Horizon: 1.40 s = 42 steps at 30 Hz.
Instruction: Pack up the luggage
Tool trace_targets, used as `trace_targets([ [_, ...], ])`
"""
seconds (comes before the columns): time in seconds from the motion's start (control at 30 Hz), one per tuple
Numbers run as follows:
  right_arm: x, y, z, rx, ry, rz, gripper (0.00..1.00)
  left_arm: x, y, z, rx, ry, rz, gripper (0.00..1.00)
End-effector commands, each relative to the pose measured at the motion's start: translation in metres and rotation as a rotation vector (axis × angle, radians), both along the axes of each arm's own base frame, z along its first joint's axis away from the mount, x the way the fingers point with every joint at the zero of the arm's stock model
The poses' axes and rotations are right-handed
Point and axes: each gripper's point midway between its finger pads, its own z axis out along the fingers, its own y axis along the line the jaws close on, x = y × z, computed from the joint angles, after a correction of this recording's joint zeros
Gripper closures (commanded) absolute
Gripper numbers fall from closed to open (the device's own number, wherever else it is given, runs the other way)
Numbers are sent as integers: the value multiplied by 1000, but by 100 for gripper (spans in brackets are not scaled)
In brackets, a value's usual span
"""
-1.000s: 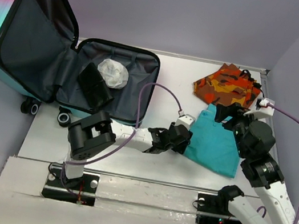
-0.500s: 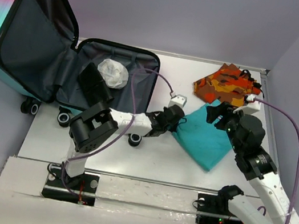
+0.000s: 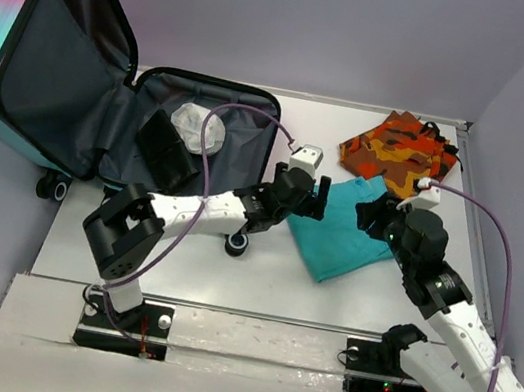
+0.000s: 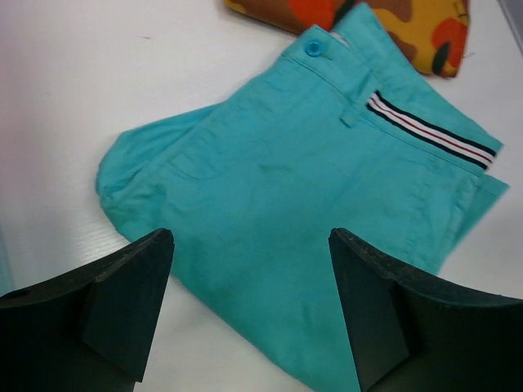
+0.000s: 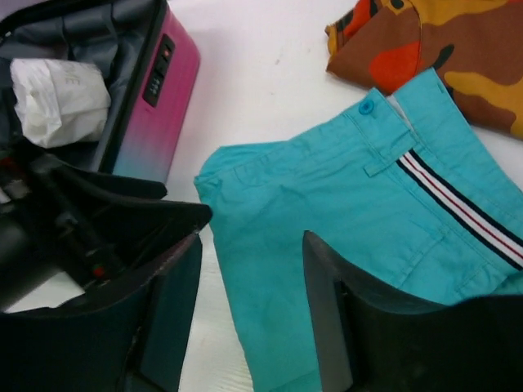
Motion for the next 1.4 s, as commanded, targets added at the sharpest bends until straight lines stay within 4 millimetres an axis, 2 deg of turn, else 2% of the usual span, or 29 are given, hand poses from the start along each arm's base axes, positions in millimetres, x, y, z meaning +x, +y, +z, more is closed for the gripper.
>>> trace_targets([
  [0.0,-13,0,-30,86,60,-13,61,-6,0,17,-66,-18,2,12],
  [0.03,-22,1,-50,107,109,-6,68,7,-2,14,-44,-14,-2,12],
  [0.07,-27,2,-61,116,134,-6,79,11,-5,11,-33,-2,-24,13],
  [0.1,-32,2,-71,127,162,-6,81,20,-14,23,-46,-8,-48,13],
  [0.13,-40,2,-86,160,198,-12,82,23,-23,11,-29,11,-103,13],
  [0.17,-43,1,-93,177,213,-24,76,34,-23,12,-27,7,-122,13],
  [0.2,-48,-1,-100,214,244,-48,66,38,-38,23,-48,-1,-197,13],
  [0.23,-52,-5,-114,223,274,-78,52,45,-43,5,9,8,-240,13],
  [0.27,-55,-7,-116,245,277,-98,37,50,-46,1,36,9,-273,13],
  [0.3,-58,-10,-124,273,310,-134,13,52,-59,12,40,6,-343,13],
  [0.33,-59,-17,-131,277,322,-184,7,56,-63,10,64,-3,-362,13],
  [0.37,-60,-20,-135,287,333,-216,3,60,-67,-9,100,14,-378,13],
  [0.4,-62,-23,-144,304,351,-249,1,66,-75,0,105,-2,-427,12],
  [0.43,-61,-27,-148,311,353,-281,1,69,-79,-22,133,36,-446,12],
  [0.5,-61,-29,-153,316,372,-302,1,77,-83,-28,158,41,-466,11],
  [0.53,-62,-29,-160,309,403,-322,0,79,-90,-20,140,38,-506,11],
  [0.57,-61,-30,-162,305,413,-332,0,79,-87,-40,172,85,-515,11],
  [0.6,-62,-31,-170,298,443,-354,0,85,-92,-34,164,69,-520,11],
  [0.63,-61,-33,-172,294,445,-373,0,88,-91,-44,168,83,-532,10],
  [0.7,-59,-35,-176,309,446,-398,1,86,-98,-46,131,104,-575,9],
  [0.73,-58,-35,-178,306,444,-406,1,89,-96,-58,129,129,-575,9],
  [0.83,-55,-37,-185,302,457,-436,2,85,-101,-67,84,167,-613,9],
  [1.1,-40,-38,-203,299,482,-504,14,88,-100,-93,96,213,-611,10],
  [1.23,-34,-35,-208,299,484,-505,24,87,-97,-111,89,258,-618,10],
  [1.27,-33,-37,-210,300,489,-514,33,86,-97,-113,76,270,-625,10],
  [1.33,-34,-36,-211,292,498,-506,43,81,-97,-117,49,306,-647,10],
  [1.37,-35,-34,-211,295,500,-490,51,80,-96,-120,44,316,-650,12],
])
